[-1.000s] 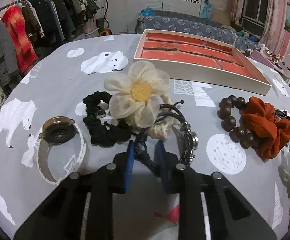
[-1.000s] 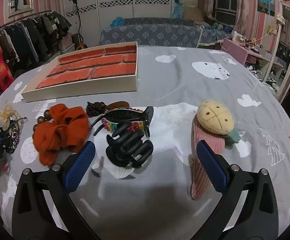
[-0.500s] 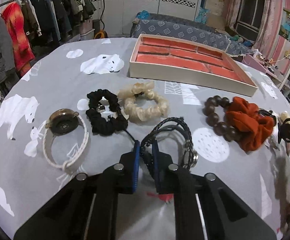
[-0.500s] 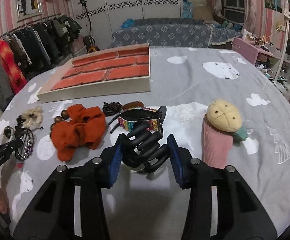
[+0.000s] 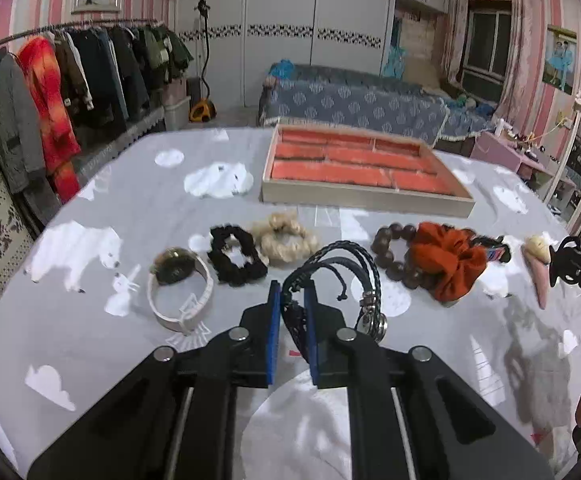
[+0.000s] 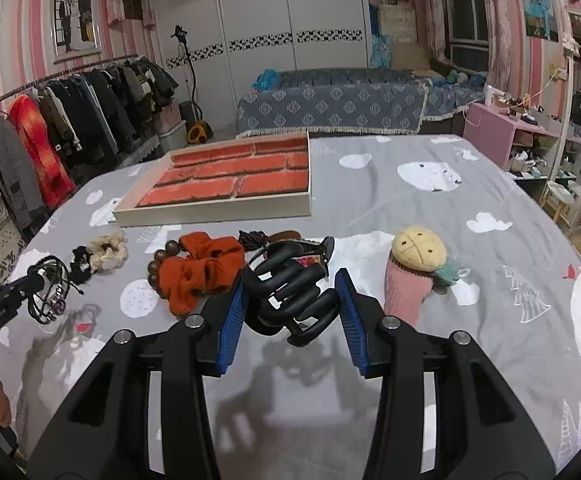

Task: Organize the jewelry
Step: 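Carry the bracelet with the left tool while the right tool carries the claw clip over the red tray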

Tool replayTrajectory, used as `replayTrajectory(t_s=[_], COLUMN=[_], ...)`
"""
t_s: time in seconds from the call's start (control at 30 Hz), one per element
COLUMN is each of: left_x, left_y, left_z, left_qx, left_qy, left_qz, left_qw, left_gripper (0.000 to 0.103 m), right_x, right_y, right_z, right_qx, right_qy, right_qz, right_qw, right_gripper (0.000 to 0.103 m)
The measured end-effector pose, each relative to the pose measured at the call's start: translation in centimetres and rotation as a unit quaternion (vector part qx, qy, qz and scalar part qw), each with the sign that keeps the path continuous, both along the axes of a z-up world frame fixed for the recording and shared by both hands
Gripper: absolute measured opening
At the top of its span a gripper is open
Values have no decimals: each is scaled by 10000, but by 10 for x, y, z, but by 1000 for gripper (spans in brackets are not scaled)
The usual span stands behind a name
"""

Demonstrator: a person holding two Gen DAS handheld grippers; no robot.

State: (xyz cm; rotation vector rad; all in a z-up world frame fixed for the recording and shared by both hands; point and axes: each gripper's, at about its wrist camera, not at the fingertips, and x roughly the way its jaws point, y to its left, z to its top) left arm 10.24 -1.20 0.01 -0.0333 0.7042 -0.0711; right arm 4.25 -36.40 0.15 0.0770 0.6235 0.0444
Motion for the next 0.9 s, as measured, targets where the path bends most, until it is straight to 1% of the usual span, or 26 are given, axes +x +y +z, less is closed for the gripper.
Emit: replayTrajectory(t_s=[0.13, 0.27, 0.43, 0.73, 0.9], left_x=[-9, -13, -16, -6, 9], left_y=[-2, -3, -3, -6, -10], left_z=[12, 15, 18, 28, 34], left_qx=[31, 31, 47, 120, 194], left_qy=[-141, -181, -229, -378, -486], left_qz=[-27, -27, -6, -25, -53], left_qw=[9999, 9998, 9997, 9992, 9986], left_gripper=[12, 12, 12, 12, 12], right_x=[-10, -19, -23, -15, -5], right_y=[0, 1, 2, 7, 8], right_z=[10, 19, 23, 25, 31], right_qx=[48, 23, -47, -111, -157], right_qy=[-121, -242, -298, -349, -425], right_qz=[8, 12, 11, 113, 107], right_qw=[9999, 9997, 9995, 9993, 9989], right_gripper=[44, 44, 44, 44, 44])
